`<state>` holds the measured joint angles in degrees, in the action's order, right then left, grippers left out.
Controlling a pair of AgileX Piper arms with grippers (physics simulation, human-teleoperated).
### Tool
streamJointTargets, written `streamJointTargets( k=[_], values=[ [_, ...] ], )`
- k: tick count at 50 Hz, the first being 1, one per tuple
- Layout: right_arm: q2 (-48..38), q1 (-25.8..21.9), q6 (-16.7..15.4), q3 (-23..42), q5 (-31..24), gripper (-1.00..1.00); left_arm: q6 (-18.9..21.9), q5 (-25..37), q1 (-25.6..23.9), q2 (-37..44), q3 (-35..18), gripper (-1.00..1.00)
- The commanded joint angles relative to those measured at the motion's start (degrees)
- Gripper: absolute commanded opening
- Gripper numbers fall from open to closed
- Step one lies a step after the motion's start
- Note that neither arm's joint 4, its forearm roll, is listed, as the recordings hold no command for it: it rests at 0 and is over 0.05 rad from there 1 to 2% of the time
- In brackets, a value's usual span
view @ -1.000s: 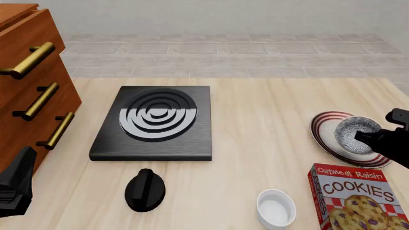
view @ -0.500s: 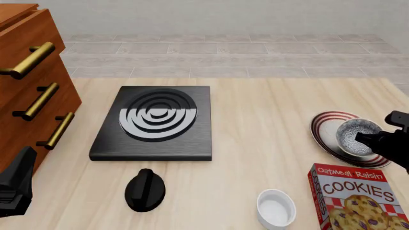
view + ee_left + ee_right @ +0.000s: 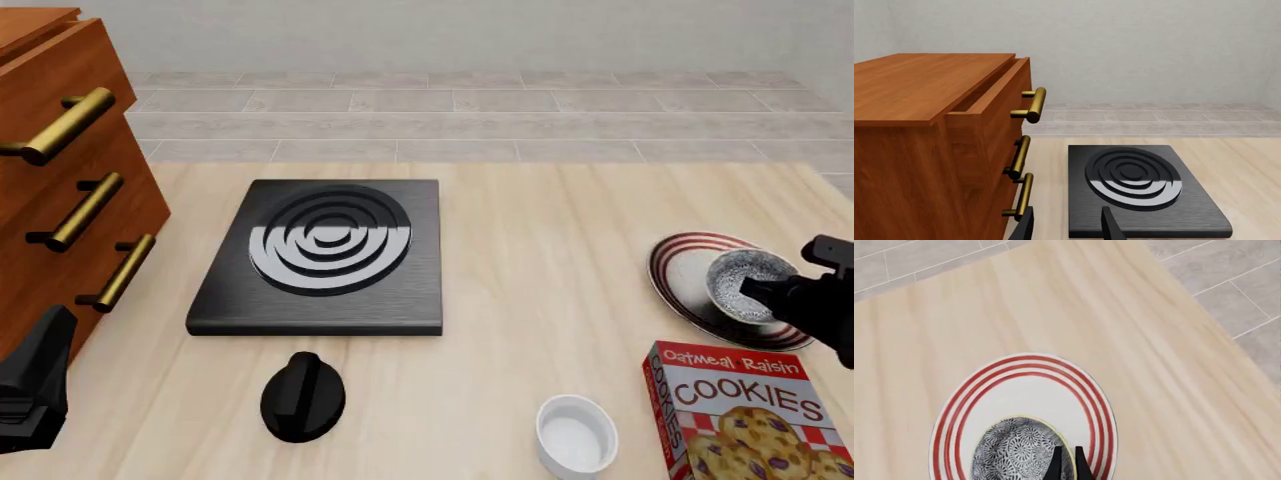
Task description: Pick the akita bowl on the stove and place it on the plate.
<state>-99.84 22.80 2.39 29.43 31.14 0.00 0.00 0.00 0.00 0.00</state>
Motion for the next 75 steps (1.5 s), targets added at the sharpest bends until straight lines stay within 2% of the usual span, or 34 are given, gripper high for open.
streamJointTargets(
  k=[1, 2, 3, 10, 11, 12, 14, 20, 21, 37, 46, 53, 55, 58, 62, 72, 75],
  values=[
    [-2.35, -0.01, 0.83, 0.03, 0.58, -1.00, 0.00, 0.00, 0.00, 0.00, 0.00, 1.00],
    [-1.78, -0.19, 0.75, -0.16, 0.54, 1.00, 0.00, 0.00, 0.00, 0.00, 0.00, 1.00],
    [-0.31, -0.92, 1.95, -1.18, 1.30, 1.00, 0.00, 0.00, 0.00, 0.00, 0.00, 1.00],
    [5.69, -0.79, -3.59, -1.99, -0.13, 1.00, 0.00, 0.00, 0.00, 0.00, 0.00, 1.00],
    [5.70, -0.79, -3.59, -1.98, -0.14, 1.00, 0.00, 0.00, 0.00, 0.00, 0.00, 1.00],
    [8.64, 0.06, -6.91, -2.00, -1.11, 1.00, 0.00, 0.00, 0.00, 0.00, 0.00, 1.00],
    [10.44, 0.85, -8.25, -1.87, -1.69, 1.00, 0.00, 0.00, 0.00, 0.00, 0.00, 1.00],
    [14.13, -0.40, -9.17, -2.26, -3.26, 1.00, 0.00, 0.00, 0.00, 0.00, 0.00, 1.00],
    [14.75, -0.23, -10.26, -2.05, -3.83, 1.00, 0.00, 0.00, 0.00, 0.00, 0.00, 1.00],
    [24.60, -5.15, -8.57, -1.06, -10.58, 1.00, 0.00, 0.00, 0.00, 0.00, 0.00, 1.00],
    [28.04, -6.15, -9.16, -0.52, -13.09, 1.00, 0.00, 0.00, 0.00, 0.00, 0.00, 1.00],
    [30.04, -6.44, -10.68, -0.36, -13.70, 1.00, 0.00, 0.00, 0.00, 0.00, 0.00, 1.00],
    [30.90, -6.86, -12.66, -0.50, -13.86, 1.00, 0.00, 0.00, 0.00, 0.00, 0.00, 1.00],
    [31.97, -6.95, -12.27, -0.36, -14.38, 1.00, 0.00, 0.00, 0.00, 0.00, 0.00, 1.00],
    [33.43, -7.35, -14.13, -0.62, -15.06, 1.00, 0.00, 0.00, 0.00, 0.00, 0.00, 1.00],
    [36.12, -8.29, -14.89, -1.56, -14.28, 1.00, 0.00, 0.00, 0.00, 0.00, 0.00, 1.00],
    [39.64, -9.43, -16.84, -2.61, -13.80, 1.00, 0.00, 0.00, 0.00, 0.00, 0.00, 1.00]
  ],
)
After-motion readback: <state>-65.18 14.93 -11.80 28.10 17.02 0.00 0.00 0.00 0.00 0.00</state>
